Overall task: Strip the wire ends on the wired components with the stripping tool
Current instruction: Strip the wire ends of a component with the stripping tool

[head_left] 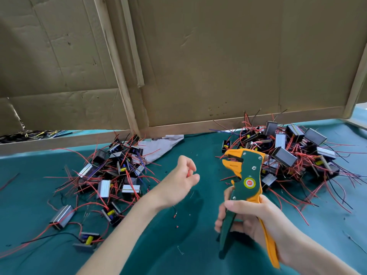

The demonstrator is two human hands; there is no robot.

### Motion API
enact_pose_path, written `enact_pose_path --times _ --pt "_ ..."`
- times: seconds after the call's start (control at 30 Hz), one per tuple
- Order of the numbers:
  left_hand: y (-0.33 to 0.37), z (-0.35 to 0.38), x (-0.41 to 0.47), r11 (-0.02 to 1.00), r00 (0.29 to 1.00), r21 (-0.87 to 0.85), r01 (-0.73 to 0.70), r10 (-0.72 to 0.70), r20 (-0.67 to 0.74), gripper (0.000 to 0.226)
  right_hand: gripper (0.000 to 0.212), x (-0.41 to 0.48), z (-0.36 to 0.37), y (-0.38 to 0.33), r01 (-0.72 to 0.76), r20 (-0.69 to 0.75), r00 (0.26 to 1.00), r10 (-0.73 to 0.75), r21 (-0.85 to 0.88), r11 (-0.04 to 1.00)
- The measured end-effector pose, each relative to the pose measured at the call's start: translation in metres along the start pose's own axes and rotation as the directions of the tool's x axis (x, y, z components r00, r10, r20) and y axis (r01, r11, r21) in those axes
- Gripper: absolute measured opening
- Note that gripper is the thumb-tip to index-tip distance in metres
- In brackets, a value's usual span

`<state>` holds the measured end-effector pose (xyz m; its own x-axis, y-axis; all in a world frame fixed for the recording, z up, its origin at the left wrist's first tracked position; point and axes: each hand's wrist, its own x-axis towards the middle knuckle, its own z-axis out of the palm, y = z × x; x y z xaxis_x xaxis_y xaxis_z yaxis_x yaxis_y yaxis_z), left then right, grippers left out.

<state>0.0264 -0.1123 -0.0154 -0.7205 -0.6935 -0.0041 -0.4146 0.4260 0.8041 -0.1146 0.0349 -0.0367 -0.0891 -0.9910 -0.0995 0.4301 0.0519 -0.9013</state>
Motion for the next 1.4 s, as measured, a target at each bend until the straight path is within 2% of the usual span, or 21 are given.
enact_pose_path --times 0.07,0.1,0.17,0.23,0.27,0.33,0.4,0.47,0.6,0.67,0.8,0.9,1.0,1.13,1.3,1.4 --pt "-0.008 0.008 0.002 0.973 0.999 0.229 -0.028 0.036 -0.032 0.011 0.018 0.003 -0.005 -0.002 0.039 -0.02 0.999 -0.039 -0.012 0.999" --pt "-0.011 0.012 0.002 0.958 0.999 0.284 -0.037 0.043 -0.015 0.007 0.019 0.004 -0.007 -0.002 0.05 -0.034 0.998 -0.051 -0.015 0.999" --pt "-0.013 0.015 0.002 0.944 0.998 0.328 -0.037 0.019 0.056 0.006 0.018 0.007 -0.01 -0.002 0.051 -0.064 0.997 -0.051 -0.01 0.999" --pt "-0.014 0.011 0.002 0.923 0.995 0.382 -0.03 -0.01 0.102 0.016 0.018 0.009 -0.011 -0.002 0.046 -0.059 0.997 -0.047 -0.007 0.999" --pt "-0.015 0.008 0.003 0.885 0.996 0.464 -0.042 -0.001 0.091 0.022 0.02 0.009 -0.012 -0.001 0.042 -0.05 0.998 -0.042 -0.008 0.999" --pt "-0.016 0.003 0.003 0.744 0.997 0.664 -0.071 0.078 0.019 0.03 0.022 0.009 -0.013 0.001 0.031 -0.032 0.999 -0.032 -0.015 0.999" --pt "-0.014 0.0 0.002 0.659 0.984 0.746 -0.095 0.174 -0.029 0.026 0.023 0.008 -0.013 0.002 0.017 -0.025 1.0 -0.017 -0.026 1.0" --pt "-0.011 -0.002 0.001 0.687 0.978 0.711 -0.15 0.208 0.005 0.02 0.023 0.008 -0.013 0.002 0.008 -0.017 1.0 -0.008 -0.036 0.999" --pt "-0.006 -0.003 0.0 0.863 0.979 0.462 -0.205 0.178 0.102 0.017 0.023 0.008 -0.014 0.002 0.0 -0.018 1.0 -0.001 -0.03 1.0" --pt "-0.004 -0.007 -0.002 0.918 0.978 0.344 -0.196 0.161 0.13 0.016 0.024 0.009 -0.014 0.002 -0.003 -0.014 1.0 0.003 -0.026 1.0" --pt "-0.006 -0.012 -0.003 0.921 0.98 0.34 -0.187 0.15 0.132 0.006 0.029 0.009 -0.016 0.0 -0.016 -0.002 1.0 0.016 -0.034 0.999" --pt "-0.004 -0.011 -0.004 0.95 0.983 0.252 -0.185 0.179 0.044 0.005 0.039 0.008 -0.014 -0.002 -0.04 -0.003 0.999 0.04 -0.086 0.996" --pt "0.006 -0.013 -0.007 0.969 0.967 0.063 -0.24 0.244 -0.073 0.011 0.03 0.006 -0.011 -0.005 -0.053 -0.003 0.999 0.053 -0.087 0.995" --pt "0.03 -0.018 -0.014 0.936 0.929 -0.062 -0.346 0.332 -0.162 0.017 0.023 0.001 -0.007 -0.01 -0.029 0.064 0.997 0.036 -0.113 0.993" --pt "0.043 -0.024 -0.021 0.933 0.929 -0.074 -0.353 0.34 -0.148 0.008 0.037 -0.004 -0.005 -0.009 -0.015 0.121 0.992 0.032 -0.138 0.99" --pt "0.043 -0.027 -0.023 0.941 0.943 -0.097 -0.323 0.312 -0.112 0.008 0.033 -0.005 -0.004 -0.008 -0.017 0.139 0.99 0.034 -0.12 0.993"
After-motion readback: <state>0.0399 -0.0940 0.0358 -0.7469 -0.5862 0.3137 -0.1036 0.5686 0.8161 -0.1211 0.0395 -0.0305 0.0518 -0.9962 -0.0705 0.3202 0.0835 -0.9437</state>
